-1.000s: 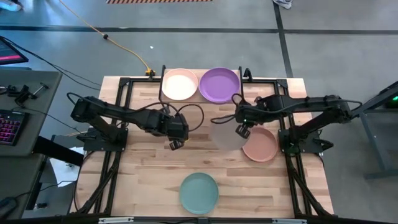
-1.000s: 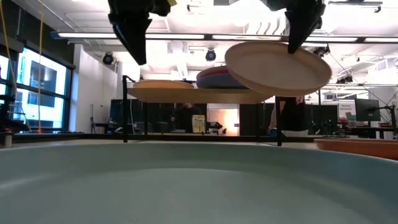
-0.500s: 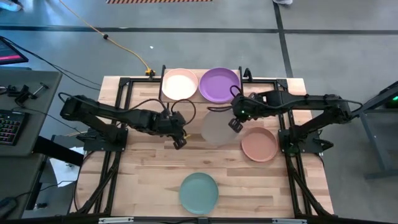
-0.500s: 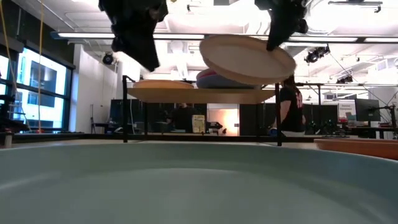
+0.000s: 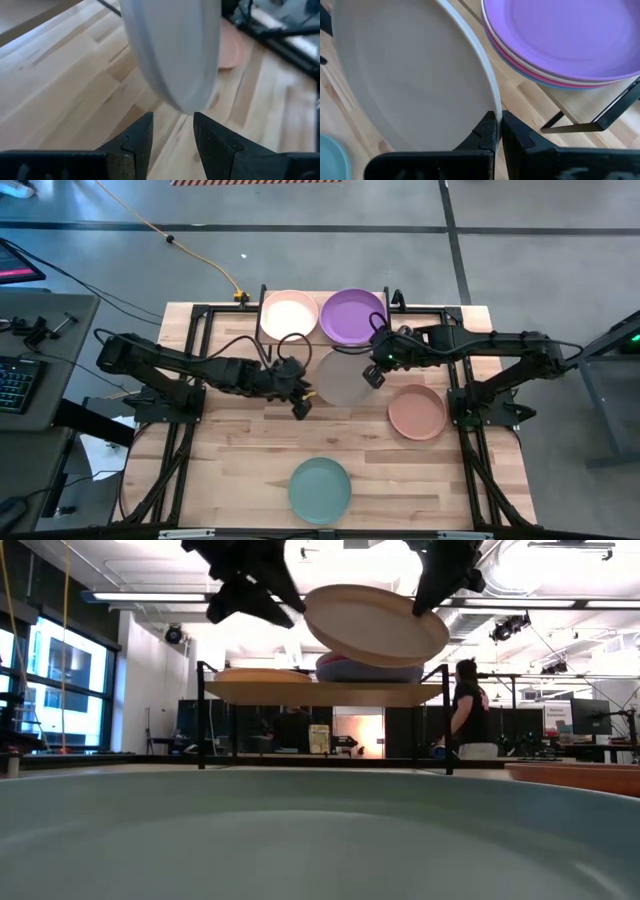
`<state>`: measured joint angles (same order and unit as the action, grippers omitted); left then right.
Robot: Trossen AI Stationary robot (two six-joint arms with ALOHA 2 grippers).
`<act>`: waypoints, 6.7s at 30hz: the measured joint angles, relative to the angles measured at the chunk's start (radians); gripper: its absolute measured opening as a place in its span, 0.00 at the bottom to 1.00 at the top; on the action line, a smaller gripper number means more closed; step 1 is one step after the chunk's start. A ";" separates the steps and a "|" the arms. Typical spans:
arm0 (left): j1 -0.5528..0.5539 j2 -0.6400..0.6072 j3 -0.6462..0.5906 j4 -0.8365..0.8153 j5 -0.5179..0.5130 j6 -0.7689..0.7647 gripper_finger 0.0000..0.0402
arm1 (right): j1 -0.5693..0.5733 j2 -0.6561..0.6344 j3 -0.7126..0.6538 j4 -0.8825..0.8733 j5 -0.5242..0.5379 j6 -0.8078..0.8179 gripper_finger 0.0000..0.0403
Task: Place and stack plates onto a shelf
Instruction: Stack the white plate on top of the light brown plate on the shelf
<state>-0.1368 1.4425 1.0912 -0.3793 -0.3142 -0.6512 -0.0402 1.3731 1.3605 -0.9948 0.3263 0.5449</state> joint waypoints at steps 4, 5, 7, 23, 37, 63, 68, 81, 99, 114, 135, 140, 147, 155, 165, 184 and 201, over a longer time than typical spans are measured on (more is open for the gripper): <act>0.000 0.000 0.000 0.017 -0.001 -0.028 0.33 | 0.000 0.000 0.000 -0.001 0.005 0.008 0.00; 0.000 0.000 0.000 0.018 -0.001 -0.028 0.33 | 0.000 0.000 0.000 0.000 0.008 0.008 0.00; 0.000 0.000 0.000 0.018 -0.001 -0.031 0.33 | 0.000 0.000 0.000 0.001 0.008 0.012 0.00; 0.065 0.001 0.000 0.087 -0.023 -0.054 0.33 | 0.000 0.000 0.000 0.051 0.000 0.016 0.00; 0.077 0.002 -0.001 0.071 -0.050 -0.040 0.05 | 0.002 -0.001 0.000 0.043 -0.011 0.009 0.00; 0.078 0.002 0.000 0.094 -0.025 -0.020 0.05 | 0.002 -0.001 0.000 0.074 -0.031 -0.003 0.11; 0.078 0.002 0.000 0.087 -0.017 -0.018 0.05 | 0.001 0.000 0.000 0.107 -0.077 -0.003 0.22; 0.100 -0.023 0.005 0.048 0.029 -0.025 0.04 | -0.043 -0.061 0.000 0.110 -0.144 -0.005 0.27; 0.441 -0.276 0.001 -0.099 0.041 0.028 0.04 | -0.045 -0.175 0.001 0.131 -0.085 -0.004 0.27; 0.859 -0.243 0.000 -0.161 0.363 -0.029 0.04 | -0.045 -0.175 0.001 0.131 -0.090 -0.008 0.27; 0.893 -0.197 0.001 -0.286 0.438 -0.046 0.07 | -0.044 -0.175 0.001 0.131 -0.090 -0.011 0.27; 0.897 -0.166 0.002 -0.271 0.456 -0.056 0.07 | -0.044 -0.175 0.000 0.131 -0.090 -0.003 0.27; 0.896 -0.162 0.002 -0.252 0.459 -0.056 0.07 | -0.044 -0.175 0.000 0.131 -0.090 -0.003 0.27; 0.896 -0.162 0.001 -0.255 0.523 -0.063 0.12 | -0.044 -0.175 0.000 0.131 -0.090 -0.008 0.27; 0.895 -0.162 0.001 -0.253 0.593 -0.118 0.23 | -0.044 -0.175 -0.002 0.131 -0.090 -0.028 0.27; 0.896 -0.165 0.028 -0.251 0.636 -0.106 0.24 | -0.044 -0.175 -0.002 0.131 -0.090 -0.029 0.27; 0.911 -0.165 0.067 -0.429 0.600 -0.071 0.24 | -0.044 -0.175 -0.002 0.131 -0.090 -0.023 0.27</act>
<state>0.7742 1.2774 1.1578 -0.8079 0.2860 -0.7219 -0.0845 1.1984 1.3590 -0.8642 0.2363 0.5221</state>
